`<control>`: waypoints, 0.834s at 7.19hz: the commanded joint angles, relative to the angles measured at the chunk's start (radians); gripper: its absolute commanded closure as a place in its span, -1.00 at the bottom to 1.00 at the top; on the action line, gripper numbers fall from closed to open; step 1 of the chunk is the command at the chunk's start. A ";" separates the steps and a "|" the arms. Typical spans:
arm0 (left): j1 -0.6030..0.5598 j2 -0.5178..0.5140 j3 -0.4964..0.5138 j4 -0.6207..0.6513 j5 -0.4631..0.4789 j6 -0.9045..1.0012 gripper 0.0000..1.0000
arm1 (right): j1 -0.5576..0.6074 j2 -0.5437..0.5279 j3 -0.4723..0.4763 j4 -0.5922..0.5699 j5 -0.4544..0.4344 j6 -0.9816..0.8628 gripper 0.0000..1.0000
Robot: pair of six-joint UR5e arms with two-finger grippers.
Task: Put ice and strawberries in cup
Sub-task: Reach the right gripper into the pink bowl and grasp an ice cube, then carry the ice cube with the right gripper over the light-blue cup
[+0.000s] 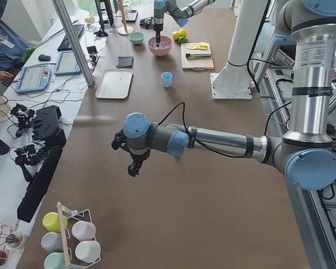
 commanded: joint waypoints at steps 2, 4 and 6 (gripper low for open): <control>0.003 0.000 0.001 0.000 -0.002 0.000 -0.95 | 0.002 0.002 0.014 -0.012 0.001 0.011 1.00; 0.003 0.000 0.001 0.002 -0.002 0.000 -0.95 | 0.034 0.097 0.065 -0.204 0.027 0.012 1.00; 0.005 0.000 0.001 0.002 -0.002 -0.002 -0.95 | 0.031 0.215 0.068 -0.244 0.044 0.286 1.00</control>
